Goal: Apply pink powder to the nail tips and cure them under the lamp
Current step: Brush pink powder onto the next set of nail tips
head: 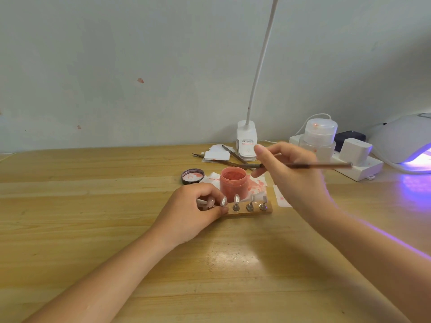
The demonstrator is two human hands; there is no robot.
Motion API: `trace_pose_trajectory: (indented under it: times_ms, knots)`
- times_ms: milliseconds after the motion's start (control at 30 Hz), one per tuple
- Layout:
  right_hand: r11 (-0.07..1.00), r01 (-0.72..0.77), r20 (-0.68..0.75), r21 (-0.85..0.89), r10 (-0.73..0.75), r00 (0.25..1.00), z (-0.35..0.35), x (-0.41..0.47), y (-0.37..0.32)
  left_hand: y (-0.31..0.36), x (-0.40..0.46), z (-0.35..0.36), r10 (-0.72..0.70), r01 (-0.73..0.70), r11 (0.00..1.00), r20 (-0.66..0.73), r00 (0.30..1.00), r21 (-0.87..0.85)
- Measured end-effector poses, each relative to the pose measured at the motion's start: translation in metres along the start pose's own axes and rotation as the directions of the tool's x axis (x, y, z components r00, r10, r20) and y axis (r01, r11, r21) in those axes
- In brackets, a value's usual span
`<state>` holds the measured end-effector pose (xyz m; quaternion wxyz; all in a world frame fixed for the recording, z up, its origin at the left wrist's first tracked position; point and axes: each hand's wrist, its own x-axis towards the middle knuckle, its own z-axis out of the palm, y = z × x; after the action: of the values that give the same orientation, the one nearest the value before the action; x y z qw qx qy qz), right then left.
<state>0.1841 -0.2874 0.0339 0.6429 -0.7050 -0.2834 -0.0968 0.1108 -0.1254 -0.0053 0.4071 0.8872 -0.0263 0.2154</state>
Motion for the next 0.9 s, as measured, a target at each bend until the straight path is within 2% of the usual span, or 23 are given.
trace_pose_trajectory:
  times_ms: [133, 300, 400, 467, 567, 667, 767, 900]
  knots:
    - [0.986, -0.076, 0.079, -0.147, 0.088, 0.993, -0.002, 0.026, 0.003, 0.000, -0.001, -0.001, 0.045, -0.045, 0.998, 0.001, 0.999, 0.052]
    - [0.906, -0.030, 0.140, -0.422, 0.098, 0.985, 0.007, 0.046, 0.008, 0.001, -0.003, -0.001, 0.143, -0.141, 0.987, -0.022, 0.989, 0.075]
    - [0.852, -0.004, 0.158, -0.523, 0.102, 0.982, 0.015, 0.052, 0.009, 0.002, -0.003, -0.002, 0.216, -0.209, 0.976, -0.156, 0.964, 0.061]
    - [0.820, 0.012, 0.178, -0.572, 0.110, 0.978, 0.020, 0.053, 0.010, 0.004, -0.003, -0.004, 0.208, -0.207, 0.978, -0.266, 0.941, 0.033]
    - [0.775, 0.031, 0.229, -0.631, 0.148, 0.962, 0.026, 0.051, 0.010, 0.004, -0.003, -0.006, 0.150, -0.171, 0.985, -0.347, 0.926, -0.030]
    - [0.803, 0.012, 0.213, -0.596, 0.144, 0.966, 0.024, 0.052, 0.008, 0.004, -0.003, -0.007, 0.031, -0.109, 0.976, -0.378, 0.925, -0.186]
    - [0.879, -0.070, 0.119, -0.471, 0.142, 0.983, 0.018, 0.057, 0.006, 0.007, -0.002, -0.006, -0.095, -0.051, 0.929, -0.368, 0.925, -0.367]
    - [0.937, -0.218, 0.042, -0.274, 0.238, 0.970, 0.010, 0.060, 0.006, 0.008, -0.002, -0.007, -0.184, 0.006, 0.885, -0.338, 0.923, -0.465]
